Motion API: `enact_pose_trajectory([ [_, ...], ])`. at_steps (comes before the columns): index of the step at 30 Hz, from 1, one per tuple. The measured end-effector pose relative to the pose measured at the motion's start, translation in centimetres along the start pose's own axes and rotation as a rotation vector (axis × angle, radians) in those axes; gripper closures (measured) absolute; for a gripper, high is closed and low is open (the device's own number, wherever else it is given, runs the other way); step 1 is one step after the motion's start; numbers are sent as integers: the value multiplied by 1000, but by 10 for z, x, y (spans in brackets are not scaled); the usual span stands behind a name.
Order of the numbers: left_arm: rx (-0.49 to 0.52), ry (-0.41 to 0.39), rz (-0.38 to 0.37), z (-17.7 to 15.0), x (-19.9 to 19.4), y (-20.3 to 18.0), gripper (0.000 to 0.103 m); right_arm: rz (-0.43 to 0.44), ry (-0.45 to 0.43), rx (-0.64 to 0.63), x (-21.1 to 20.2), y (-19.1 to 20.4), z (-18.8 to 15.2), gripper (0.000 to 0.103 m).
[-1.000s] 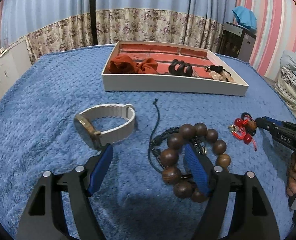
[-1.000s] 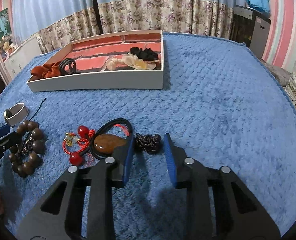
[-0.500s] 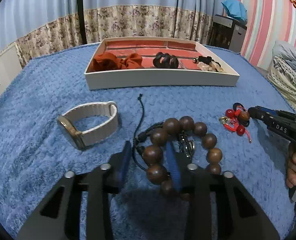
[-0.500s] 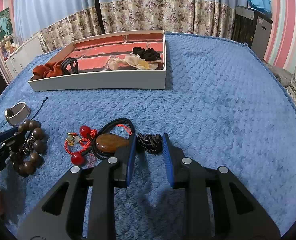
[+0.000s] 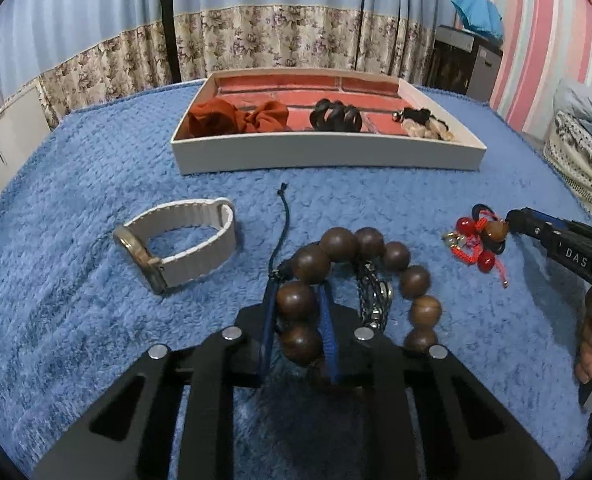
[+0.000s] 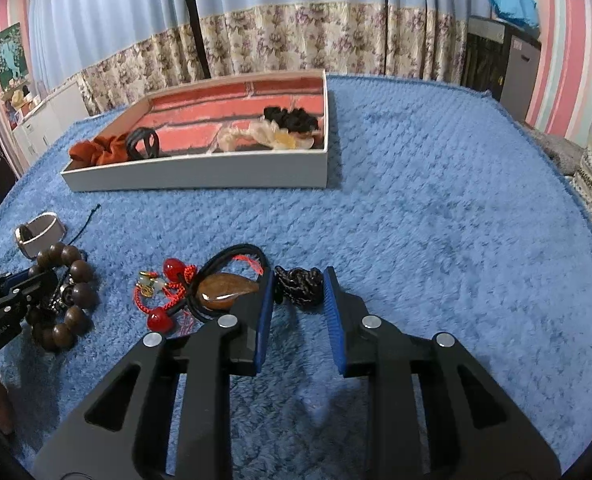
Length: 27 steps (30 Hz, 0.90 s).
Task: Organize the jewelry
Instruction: 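Close left gripper on wooden bead bracelet while right gripper closes on black bead bracelet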
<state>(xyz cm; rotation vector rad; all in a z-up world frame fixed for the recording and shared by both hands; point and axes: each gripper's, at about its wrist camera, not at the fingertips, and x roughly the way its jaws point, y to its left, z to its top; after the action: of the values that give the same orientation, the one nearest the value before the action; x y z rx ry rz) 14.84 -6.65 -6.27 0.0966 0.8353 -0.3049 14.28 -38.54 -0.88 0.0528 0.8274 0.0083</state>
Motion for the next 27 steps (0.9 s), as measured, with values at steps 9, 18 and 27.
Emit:
enact_pose_trajectory([
  [9, -17, -93, -15, 7, -34, 8, 83, 11, -101, 10, -38, -1, -4, 78],
  [18, -42, -133, -32, 2, -60, 19, 83, 15, -149, 6, -65, -2, -6, 78],
  [27, -42, -180, 7, 8, -78, 18, 83, 23, -181, 2, -78, 1, -5, 78],
])
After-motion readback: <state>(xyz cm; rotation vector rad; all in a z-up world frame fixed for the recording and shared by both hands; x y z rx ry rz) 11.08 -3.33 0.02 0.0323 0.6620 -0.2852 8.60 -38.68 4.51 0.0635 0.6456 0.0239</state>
